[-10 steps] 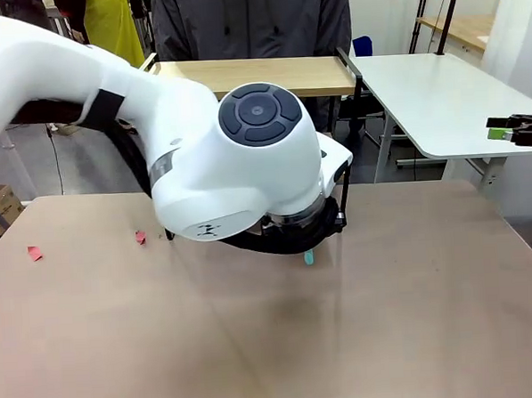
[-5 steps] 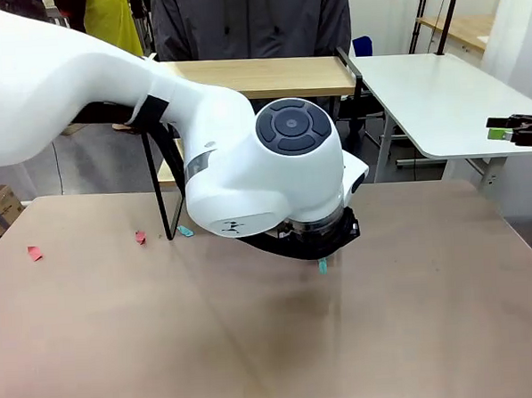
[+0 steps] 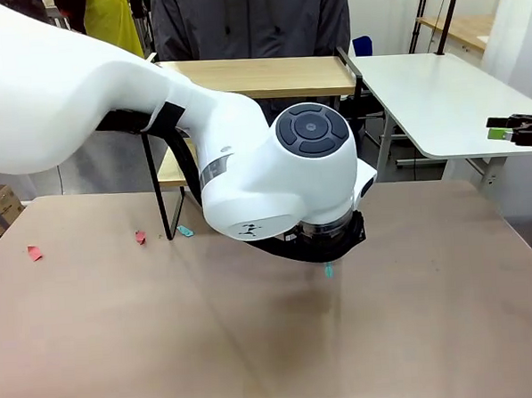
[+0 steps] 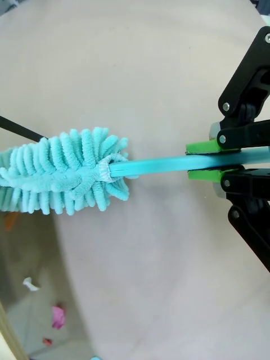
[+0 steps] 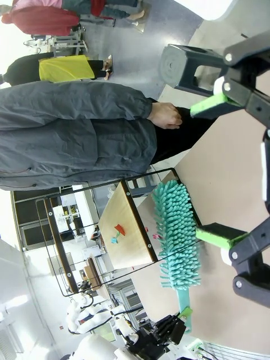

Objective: Clean the shelf.
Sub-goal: Clean the specific section of the Shelf indicated by the human with the Duster.

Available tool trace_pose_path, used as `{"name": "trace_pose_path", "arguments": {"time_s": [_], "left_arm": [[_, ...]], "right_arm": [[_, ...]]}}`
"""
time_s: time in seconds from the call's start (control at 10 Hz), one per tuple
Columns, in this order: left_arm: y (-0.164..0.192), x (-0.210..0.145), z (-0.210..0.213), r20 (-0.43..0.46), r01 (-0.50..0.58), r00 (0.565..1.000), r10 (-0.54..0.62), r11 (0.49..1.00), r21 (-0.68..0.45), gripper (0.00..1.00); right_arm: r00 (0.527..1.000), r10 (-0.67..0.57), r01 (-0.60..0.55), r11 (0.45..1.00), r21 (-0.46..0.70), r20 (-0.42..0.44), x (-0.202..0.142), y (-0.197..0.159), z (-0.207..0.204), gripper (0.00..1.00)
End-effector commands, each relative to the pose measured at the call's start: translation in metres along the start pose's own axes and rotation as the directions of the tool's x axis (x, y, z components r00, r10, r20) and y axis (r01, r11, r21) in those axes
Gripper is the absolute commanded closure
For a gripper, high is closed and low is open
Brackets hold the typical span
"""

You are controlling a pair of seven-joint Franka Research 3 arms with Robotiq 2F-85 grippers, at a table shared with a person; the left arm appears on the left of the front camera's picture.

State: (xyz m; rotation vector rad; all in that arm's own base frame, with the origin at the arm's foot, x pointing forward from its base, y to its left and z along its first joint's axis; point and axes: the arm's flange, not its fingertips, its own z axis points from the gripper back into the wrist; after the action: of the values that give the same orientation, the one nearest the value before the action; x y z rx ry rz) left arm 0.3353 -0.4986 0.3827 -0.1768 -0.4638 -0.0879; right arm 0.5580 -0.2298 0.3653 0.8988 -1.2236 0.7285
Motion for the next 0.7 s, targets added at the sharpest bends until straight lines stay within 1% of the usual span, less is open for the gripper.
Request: {"name": "trace_pose_path", "arguments": {"time_s": [0.0,0.2,0.3,0.5,0.6], "left_arm": [[0.000,-0.001,-0.001,-0.003,-0.001,1.000,0.001,1.000,0.001,0.87],[0.017,-0.003,-0.010,-0.030,-0.034,0.999,0.035,0.998,0.044,0.87],[0.028,-0.001,-0.007,-0.026,-0.044,0.999,0.046,0.997,0.066,0.87],[0.058,0.002,0.001,-0.030,-0.070,0.997,0.073,0.992,0.103,0.87],[0.073,0.003,0.004,-0.048,-0.069,0.996,0.076,0.988,0.139,0.87]], "right_arm": [[1.000,0.005,-0.005,1.000,-0.001,0.003,0.004,0.002,-0.002,0.00],[1.000,0.005,-0.005,1.000,-0.001,0.003,0.004,0.002,-0.002,0.00],[1.000,0.005,-0.005,1.000,-0.001,0.003,0.004,0.002,-0.002,0.00],[1.000,0.005,-0.005,1.000,-0.001,0.003,0.004,0.002,-0.002,0.00],[1.000,0.005,-0.005,1.000,-0.001,0.003,0.004,0.002,-0.002,0.00]]}}
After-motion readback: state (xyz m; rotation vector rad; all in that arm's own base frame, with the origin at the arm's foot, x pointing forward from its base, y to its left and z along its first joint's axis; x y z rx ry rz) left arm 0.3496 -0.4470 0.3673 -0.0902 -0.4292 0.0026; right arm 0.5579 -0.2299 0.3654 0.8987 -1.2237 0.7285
